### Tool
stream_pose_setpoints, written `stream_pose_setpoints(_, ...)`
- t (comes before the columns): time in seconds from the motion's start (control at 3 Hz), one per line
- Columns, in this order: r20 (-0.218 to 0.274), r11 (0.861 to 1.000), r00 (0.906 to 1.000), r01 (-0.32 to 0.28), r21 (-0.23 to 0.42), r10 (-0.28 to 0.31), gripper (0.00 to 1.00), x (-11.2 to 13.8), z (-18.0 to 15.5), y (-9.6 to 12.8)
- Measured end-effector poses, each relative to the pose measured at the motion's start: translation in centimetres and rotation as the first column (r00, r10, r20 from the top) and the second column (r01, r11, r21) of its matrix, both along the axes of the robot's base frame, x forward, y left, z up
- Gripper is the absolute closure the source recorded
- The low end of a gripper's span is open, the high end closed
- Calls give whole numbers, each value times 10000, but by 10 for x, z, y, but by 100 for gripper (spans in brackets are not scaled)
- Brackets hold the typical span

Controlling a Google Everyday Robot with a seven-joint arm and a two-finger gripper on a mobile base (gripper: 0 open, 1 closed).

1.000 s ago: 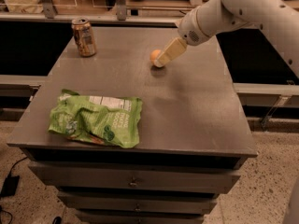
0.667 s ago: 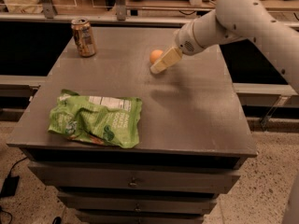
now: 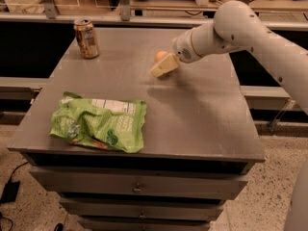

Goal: Move orange near green rice chip bag

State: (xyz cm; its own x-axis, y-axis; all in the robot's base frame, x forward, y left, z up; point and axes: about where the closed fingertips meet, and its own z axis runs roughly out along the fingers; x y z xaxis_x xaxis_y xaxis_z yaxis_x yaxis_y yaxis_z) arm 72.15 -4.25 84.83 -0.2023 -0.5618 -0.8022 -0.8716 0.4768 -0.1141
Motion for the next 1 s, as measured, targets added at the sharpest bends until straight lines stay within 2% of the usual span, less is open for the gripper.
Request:
stream_pose_setpoints(0.67,-49,10000,10000,-69,-16,69,49,0,-3,4)
stream_pose_setpoints(1.0,-308,9990,9987,-409,173,414,80,-2,-3,9)
